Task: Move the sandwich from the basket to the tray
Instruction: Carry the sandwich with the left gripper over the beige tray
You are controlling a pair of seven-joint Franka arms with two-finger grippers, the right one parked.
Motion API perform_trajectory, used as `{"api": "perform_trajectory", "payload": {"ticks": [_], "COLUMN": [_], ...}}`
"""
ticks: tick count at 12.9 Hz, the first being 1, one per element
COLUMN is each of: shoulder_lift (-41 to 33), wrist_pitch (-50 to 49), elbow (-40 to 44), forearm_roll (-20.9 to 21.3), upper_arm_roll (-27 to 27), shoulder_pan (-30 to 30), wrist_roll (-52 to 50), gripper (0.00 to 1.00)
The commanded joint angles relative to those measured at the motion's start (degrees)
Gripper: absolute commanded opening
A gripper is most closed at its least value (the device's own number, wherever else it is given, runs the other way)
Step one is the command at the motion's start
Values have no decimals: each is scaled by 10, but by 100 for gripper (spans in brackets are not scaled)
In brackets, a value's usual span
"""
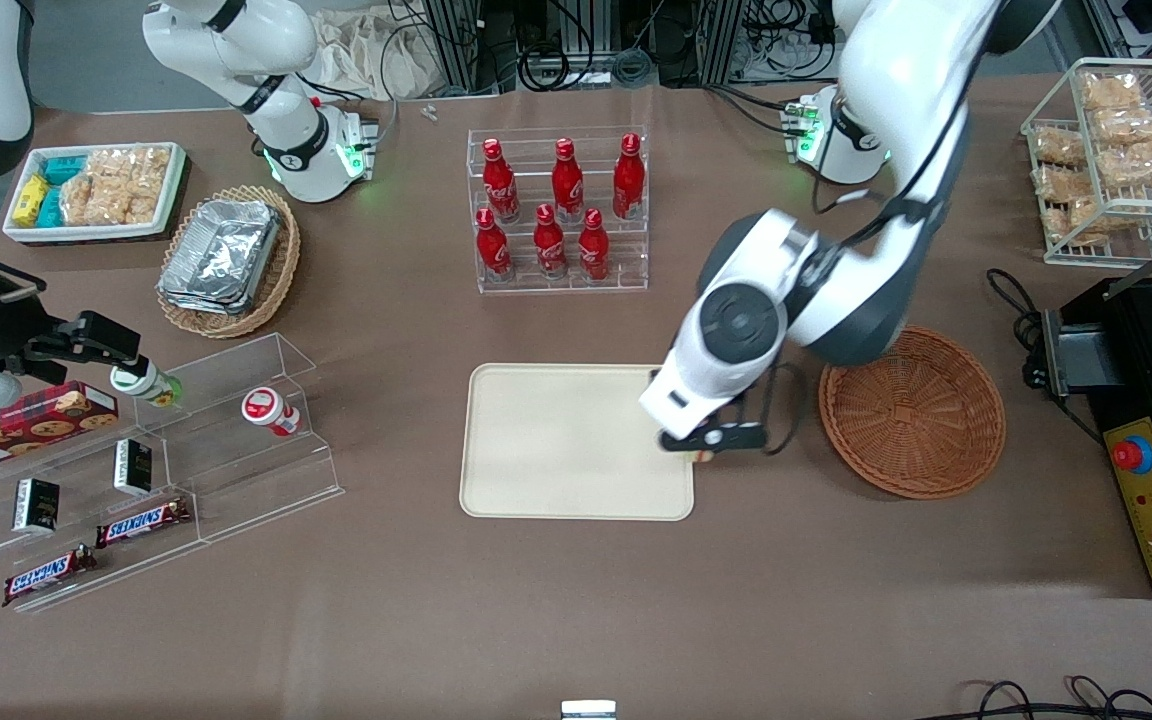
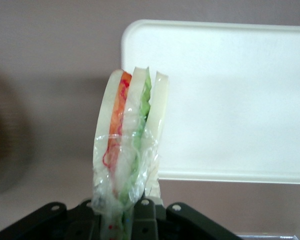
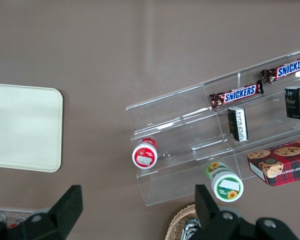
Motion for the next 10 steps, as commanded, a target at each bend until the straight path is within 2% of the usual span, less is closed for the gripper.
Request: {"api": "perform_trajectory", "payload": {"ticks": [1, 4, 8, 9, 10], "shoulder_lift": [58, 99, 115, 117, 120], "wrist_pitch": [22, 64, 78, 83, 86], "elbow": [35, 35, 35, 35, 35], "forearm_roll": [-9, -8, -7, -6, -5], "upper_arm_roll": [5, 5, 6, 6, 7], "shoulder_pan": [-25, -28, -26, -26, -26], "wrist_roll": [-5, -4, 3, 2, -3], "gripper": [0, 0, 1, 7, 45]}}
